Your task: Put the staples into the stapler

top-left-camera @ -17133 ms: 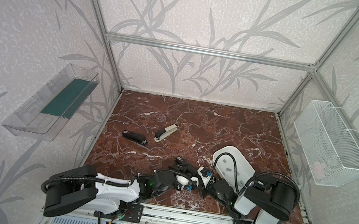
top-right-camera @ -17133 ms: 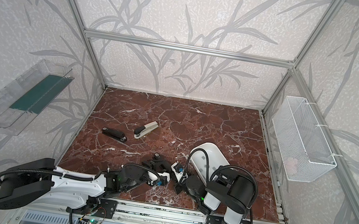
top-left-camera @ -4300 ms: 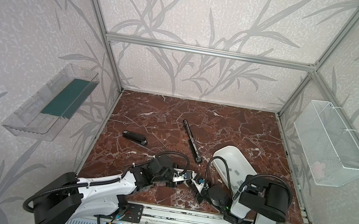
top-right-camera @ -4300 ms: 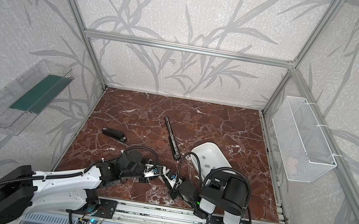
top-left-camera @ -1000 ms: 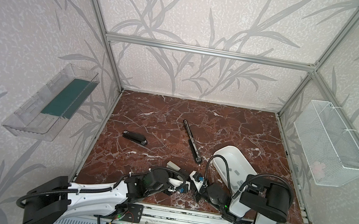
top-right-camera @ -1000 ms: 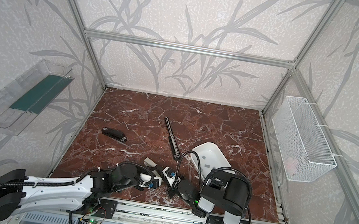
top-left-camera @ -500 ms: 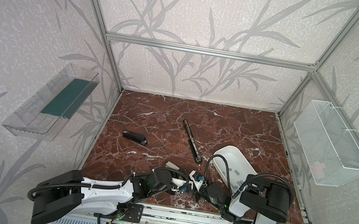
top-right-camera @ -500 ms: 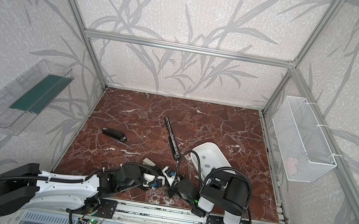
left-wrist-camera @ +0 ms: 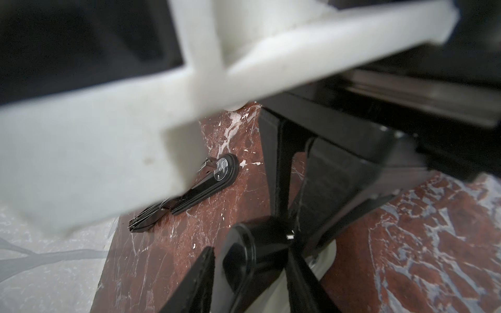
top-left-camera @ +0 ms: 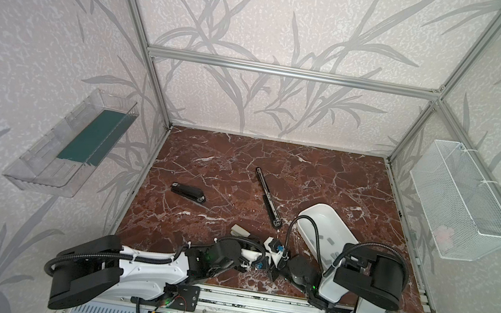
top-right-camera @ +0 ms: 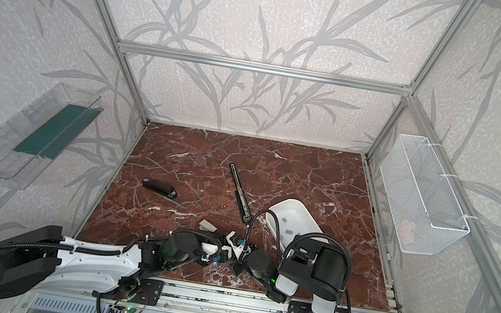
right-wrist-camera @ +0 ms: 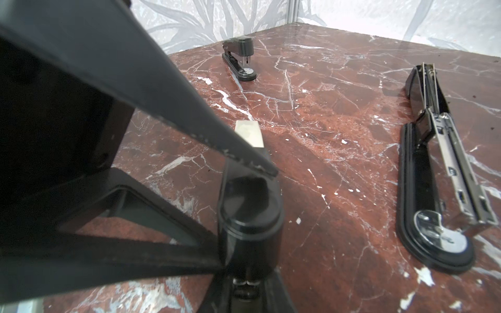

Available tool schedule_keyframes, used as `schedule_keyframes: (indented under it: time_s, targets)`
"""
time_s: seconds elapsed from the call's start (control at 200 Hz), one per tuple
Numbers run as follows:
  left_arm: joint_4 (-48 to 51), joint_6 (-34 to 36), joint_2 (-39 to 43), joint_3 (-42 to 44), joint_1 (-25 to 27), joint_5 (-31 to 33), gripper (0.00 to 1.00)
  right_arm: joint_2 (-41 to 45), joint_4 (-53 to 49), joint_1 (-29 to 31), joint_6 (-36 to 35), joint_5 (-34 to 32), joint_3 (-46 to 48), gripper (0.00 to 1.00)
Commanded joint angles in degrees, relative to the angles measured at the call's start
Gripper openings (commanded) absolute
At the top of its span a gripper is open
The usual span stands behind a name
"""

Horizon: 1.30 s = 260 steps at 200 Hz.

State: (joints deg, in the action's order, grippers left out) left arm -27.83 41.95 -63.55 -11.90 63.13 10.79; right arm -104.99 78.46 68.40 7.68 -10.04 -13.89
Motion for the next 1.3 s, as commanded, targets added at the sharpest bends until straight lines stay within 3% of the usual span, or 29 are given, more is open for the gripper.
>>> schedule_keyframes:
  time_s: [0.0, 0.47, 0.565, 0.805, 1.045, 1.294]
  targets:
    - [-5.65, -0.54, 0.73, -2.13, -0.02, 3.08, 0.45, -1.69, 2.05, 1.09, 0.61, 0.67, -0.71, 0.03]
    - [-2.41, -2.53, 6.08, -2.76, -0.04, 8.5, 0.45, -5.75, 2.07, 4.67, 2.77, -5.09, 0.59, 0.0]
    - [-2.66, -2.73, 6.03, -2.61, -0.05, 10.06, 0.44, -5.74, 2.05, 7.53, 1.93, -8.9, 0.88, 0.0]
    - [-3.61, -4.2, 4.94, -3.81, -0.15, 13.11, 0.38, -7.87, 2.16, 10.66, 3.63, -12.63, 0.79, 0.0]
    - [-5.73, -6.17, 4.45, -4.83, -0.65, 14.52, 0.35, -9.6, 2.14, 13.21, 4.59, -15.96, 0.45, 0.0]
    - [-0.82, -8.05, 6.88, -8.18, -2.77, 14.54, 0.34, -11.11, 2.14, 14.43, 5.67, -17.54, 0.18, 0.0]
